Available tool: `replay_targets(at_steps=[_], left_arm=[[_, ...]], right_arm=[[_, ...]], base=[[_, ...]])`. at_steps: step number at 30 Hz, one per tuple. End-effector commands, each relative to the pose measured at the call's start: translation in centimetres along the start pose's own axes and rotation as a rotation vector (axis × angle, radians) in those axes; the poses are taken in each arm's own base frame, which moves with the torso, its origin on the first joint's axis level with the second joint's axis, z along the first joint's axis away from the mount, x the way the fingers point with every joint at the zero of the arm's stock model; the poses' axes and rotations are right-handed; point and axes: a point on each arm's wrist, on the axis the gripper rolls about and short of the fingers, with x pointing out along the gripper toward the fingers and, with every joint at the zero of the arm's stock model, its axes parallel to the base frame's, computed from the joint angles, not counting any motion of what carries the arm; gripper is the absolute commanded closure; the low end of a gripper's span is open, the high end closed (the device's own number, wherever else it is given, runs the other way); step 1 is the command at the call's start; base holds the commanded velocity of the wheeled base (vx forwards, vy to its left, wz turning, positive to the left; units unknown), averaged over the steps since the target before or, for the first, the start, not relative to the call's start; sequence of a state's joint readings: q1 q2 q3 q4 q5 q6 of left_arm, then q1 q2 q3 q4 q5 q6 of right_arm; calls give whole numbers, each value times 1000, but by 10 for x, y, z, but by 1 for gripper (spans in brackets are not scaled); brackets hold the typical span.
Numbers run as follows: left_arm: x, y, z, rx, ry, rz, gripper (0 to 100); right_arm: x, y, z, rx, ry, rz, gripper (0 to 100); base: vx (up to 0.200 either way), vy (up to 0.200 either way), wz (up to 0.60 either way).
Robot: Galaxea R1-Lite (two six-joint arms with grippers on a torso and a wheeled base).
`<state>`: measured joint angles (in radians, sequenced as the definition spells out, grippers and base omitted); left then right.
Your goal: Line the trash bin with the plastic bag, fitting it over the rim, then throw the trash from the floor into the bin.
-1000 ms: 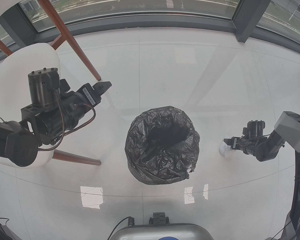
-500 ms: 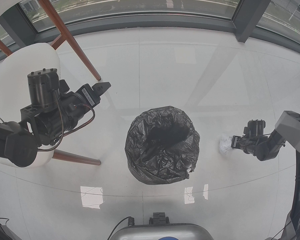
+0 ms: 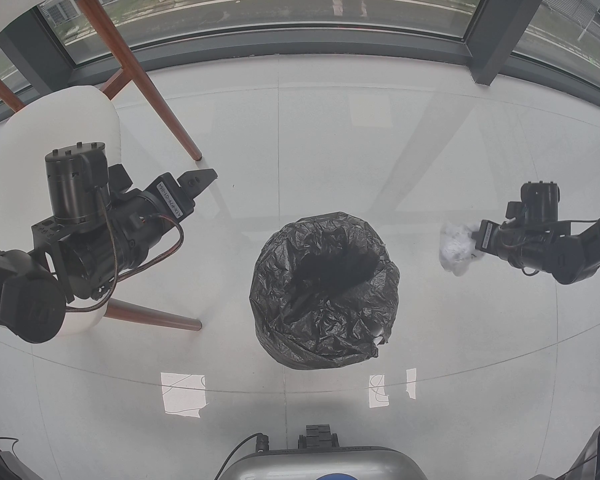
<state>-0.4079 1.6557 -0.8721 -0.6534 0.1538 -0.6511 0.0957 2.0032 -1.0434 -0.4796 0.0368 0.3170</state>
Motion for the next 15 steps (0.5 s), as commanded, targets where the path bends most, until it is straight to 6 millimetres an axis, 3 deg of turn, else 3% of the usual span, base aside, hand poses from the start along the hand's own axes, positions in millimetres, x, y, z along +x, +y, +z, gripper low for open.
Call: replay_targets(at_steps=[1, 5, 8, 15], left_arm=[[-19, 0, 4, -18, -12, -10, 0], [-18, -1, 3, -21, -11, -13, 0], [-18, -3, 6, -22, -21, -23, 0], [-19, -4, 8, -25, -38, -32, 0]], right_arm=[[-148, 136, 17, 40, 46, 408, 100], [-168, 177, -6, -7, 151, 512, 100], [-164, 197, -31, -62, 207, 518, 100], [-161, 213, -46, -114, 247, 537, 100]], base=[[0, 0, 0], [0, 0, 0], [0, 0, 0], [0, 0, 0]])
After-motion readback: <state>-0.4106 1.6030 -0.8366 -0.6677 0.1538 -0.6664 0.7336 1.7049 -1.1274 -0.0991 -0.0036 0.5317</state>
